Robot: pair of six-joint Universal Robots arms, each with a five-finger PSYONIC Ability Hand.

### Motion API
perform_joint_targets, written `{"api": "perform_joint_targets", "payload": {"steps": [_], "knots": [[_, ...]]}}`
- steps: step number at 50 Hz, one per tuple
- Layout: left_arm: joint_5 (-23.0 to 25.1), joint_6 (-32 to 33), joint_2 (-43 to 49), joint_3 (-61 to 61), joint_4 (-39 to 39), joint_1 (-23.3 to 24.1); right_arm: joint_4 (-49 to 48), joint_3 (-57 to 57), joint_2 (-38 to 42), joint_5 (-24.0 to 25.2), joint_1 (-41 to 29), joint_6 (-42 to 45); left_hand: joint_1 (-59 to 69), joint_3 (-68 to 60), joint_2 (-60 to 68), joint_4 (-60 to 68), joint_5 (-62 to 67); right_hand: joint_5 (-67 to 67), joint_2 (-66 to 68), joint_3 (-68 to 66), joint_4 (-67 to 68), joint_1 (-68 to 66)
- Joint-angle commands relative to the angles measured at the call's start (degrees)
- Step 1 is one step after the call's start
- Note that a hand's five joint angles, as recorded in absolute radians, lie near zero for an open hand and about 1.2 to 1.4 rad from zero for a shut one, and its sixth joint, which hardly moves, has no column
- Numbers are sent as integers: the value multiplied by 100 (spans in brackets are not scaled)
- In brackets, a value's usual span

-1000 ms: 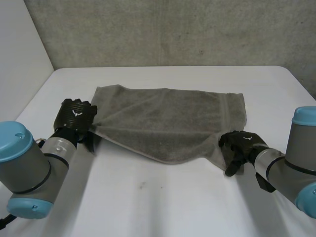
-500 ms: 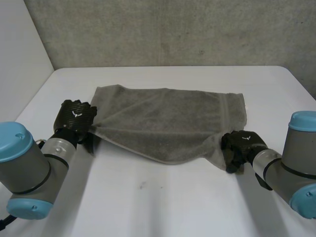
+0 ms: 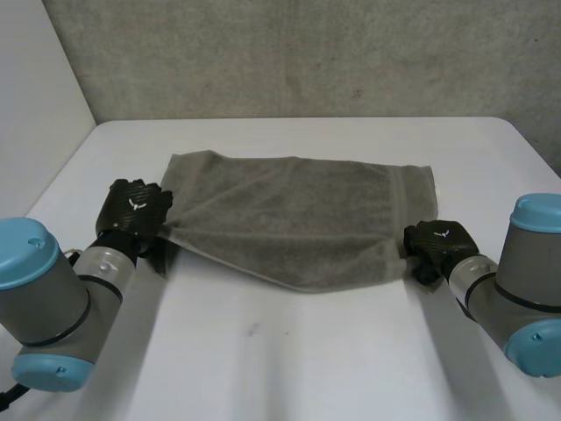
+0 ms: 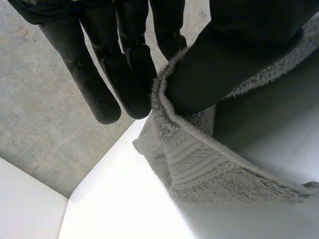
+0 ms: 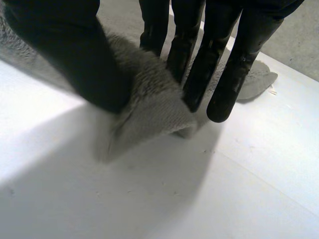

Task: Fold the laundry

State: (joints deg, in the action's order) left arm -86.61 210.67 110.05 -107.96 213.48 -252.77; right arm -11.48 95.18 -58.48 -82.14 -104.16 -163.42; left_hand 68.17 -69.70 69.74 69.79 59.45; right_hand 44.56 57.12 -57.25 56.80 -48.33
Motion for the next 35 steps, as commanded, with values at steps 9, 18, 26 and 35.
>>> {"api": "perform_joint_targets", "payload": {"steps": [9, 18, 26, 35], "knots": [[-5, 35, -28, -189, -105, 88, 94, 18, -823, -206, 80, 3, 1183, -1030, 1026, 1021, 1055, 2544, 2288, -2275, 2320, -3167], [21, 44, 219, -243, -79, 132, 94, 106, -1078, -180, 887, 564, -1960, 2113, -2117, -2122, -2088, 2544, 2288, -2275, 2320, -3167], [39, 44, 684, -15, -43, 79, 199, 71, -1016, -153, 1135, 723, -2515, 2668, -2672, -2677, -2643, 2544, 2288, -2275, 2320, -3167], [30, 35, 702, -5, -79, 9, 199, 62, -1025, -136, 1337, 706, -2515, 2668, -2673, -2677, -2644, 2544, 2288, -2275, 2320, -3167]]}}
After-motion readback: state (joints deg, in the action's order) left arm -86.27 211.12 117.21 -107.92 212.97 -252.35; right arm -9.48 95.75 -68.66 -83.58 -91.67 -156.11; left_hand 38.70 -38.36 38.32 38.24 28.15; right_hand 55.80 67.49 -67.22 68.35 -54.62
